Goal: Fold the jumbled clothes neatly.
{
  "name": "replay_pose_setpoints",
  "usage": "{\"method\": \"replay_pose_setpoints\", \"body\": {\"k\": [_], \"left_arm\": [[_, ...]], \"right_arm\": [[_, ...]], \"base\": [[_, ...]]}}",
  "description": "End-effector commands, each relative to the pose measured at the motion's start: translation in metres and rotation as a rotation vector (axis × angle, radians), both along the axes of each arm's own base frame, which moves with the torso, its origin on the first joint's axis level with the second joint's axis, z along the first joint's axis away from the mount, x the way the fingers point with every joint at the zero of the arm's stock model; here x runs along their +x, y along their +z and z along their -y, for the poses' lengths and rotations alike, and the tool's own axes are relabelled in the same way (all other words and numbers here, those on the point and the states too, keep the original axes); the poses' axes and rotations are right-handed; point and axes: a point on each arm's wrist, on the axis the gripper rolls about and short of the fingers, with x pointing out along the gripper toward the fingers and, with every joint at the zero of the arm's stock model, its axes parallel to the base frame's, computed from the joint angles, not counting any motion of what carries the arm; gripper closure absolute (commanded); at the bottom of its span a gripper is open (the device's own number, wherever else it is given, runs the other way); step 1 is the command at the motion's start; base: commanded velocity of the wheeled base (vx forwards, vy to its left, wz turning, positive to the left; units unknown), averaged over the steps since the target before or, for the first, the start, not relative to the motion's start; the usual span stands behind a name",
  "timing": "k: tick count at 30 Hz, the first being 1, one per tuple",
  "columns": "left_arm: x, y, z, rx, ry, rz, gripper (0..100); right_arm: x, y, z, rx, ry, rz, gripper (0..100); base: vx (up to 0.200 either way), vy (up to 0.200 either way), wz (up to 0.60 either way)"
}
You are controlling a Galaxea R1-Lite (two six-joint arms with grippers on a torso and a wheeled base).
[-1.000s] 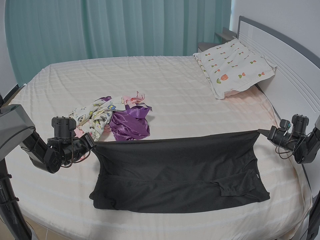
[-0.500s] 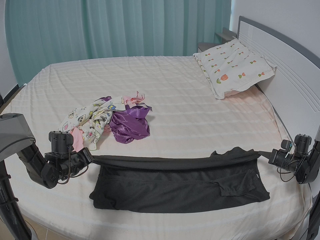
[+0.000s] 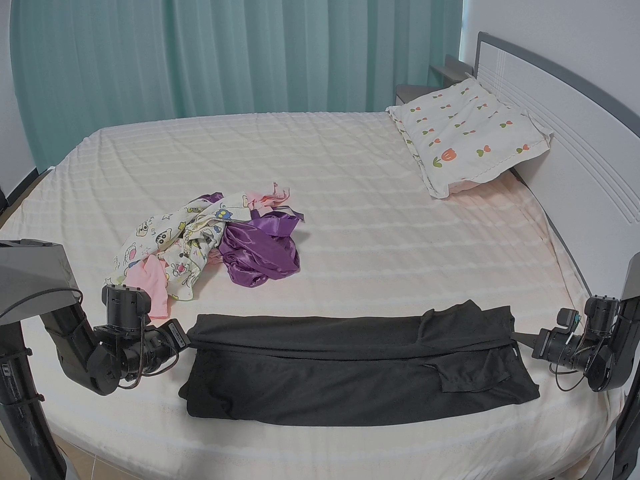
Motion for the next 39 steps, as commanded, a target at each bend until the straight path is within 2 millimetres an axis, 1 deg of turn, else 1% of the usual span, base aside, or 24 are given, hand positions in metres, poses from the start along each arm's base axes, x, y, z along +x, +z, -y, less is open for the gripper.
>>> {"method": "replay_pose_setpoints", "body": {"k": [1, 9, 10, 11, 12, 16, 20, 22, 25, 26, 27, 30, 33, 34, 39], "left_arm": [[-0.001, -0.009, 0.000, 0.001, 0.001, -0.033, 100], [-0.007, -0.016, -0.001, 0.001, -0.002, -0.070, 100], [-0.008, -0.016, -0.001, 0.000, -0.003, -0.073, 100], [-0.008, -0.017, -0.001, 0.001, -0.003, -0.075, 100], [-0.008, -0.018, -0.001, 0.000, -0.004, -0.079, 0], [-0.009, -0.019, -0.001, -0.007, 0.001, -0.085, 0], [-0.009, -0.017, -0.003, -0.039, 0.033, -0.064, 0], [-0.011, -0.011, -0.006, -0.077, 0.067, -0.026, 0], [-0.019, 0.003, -0.011, -0.138, 0.091, 0.023, 0], [-0.020, 0.003, -0.011, -0.141, 0.090, 0.024, 0], [-0.029, 0.009, -0.011, -0.181, 0.079, 0.028, 0], [-0.041, 0.015, -0.012, -0.200, 0.072, 0.027, 0], [-0.047, 0.014, -0.011, -0.219, 0.067, 0.012, 0], [-0.050, 0.013, -0.010, -0.248, 0.080, -0.005, 0], [-0.052, 0.012, -0.011, -0.315, 0.090, -0.027, 0]], "right_arm": [[-0.008, -0.011, -0.002, 0.016, 0.005, -0.054, 100], [-0.013, -0.017, -0.004, 0.018, 0.006, -0.073, 100], [-0.013, -0.018, -0.004, 0.019, 0.006, -0.077, 0], [-0.013, -0.018, -0.004, 0.021, 0.009, -0.078, 0], [-0.013, -0.017, -0.004, 0.021, 0.011, -0.073, 0], [-0.010, -0.015, -0.003, 0.027, 0.004, -0.057, 0], [-0.007, -0.007, 0.001, 0.025, -0.015, -0.005, 0], [-0.004, 0.004, 0.002, 0.058, -0.042, 0.036, 0], [0.005, 0.025, 0.001, 0.108, -0.069, 0.095, 0], [0.005, 0.026, 0.001, 0.111, -0.070, 0.099, 0], [0.008, 0.040, -0.003, 0.163, -0.075, 0.120, 0], [0.012, 0.051, -0.015, 0.225, -0.069, 0.126, 0], [0.014, 0.050, -0.023, 0.243, -0.075, 0.107, 0], [0.014, 0.045, -0.032, 0.250, -0.078, 0.079, 0], [0.015, 0.030, -0.049, 0.249, -0.115, 0.009, 0]], "base": [[0.000, 0.000, 0.00], [0.000, 0.000, 0.00], [0.000, 0.000, 0.00], [0.000, 0.000, 0.00], [0.000, 0.000, 0.00], [0.000, 0.000, 0.00], [0.000, 0.000, 0.00], [0.000, 0.000, 0.00], [0.000, 0.000, 0.00], [0.000, 0.000, 0.00], [0.000, 0.000, 0.00], [0.000, 0.000, 0.00], [0.000, 0.000, 0.00], [0.000, 0.000, 0.00], [-0.200, 0.000, 0.00]]}}
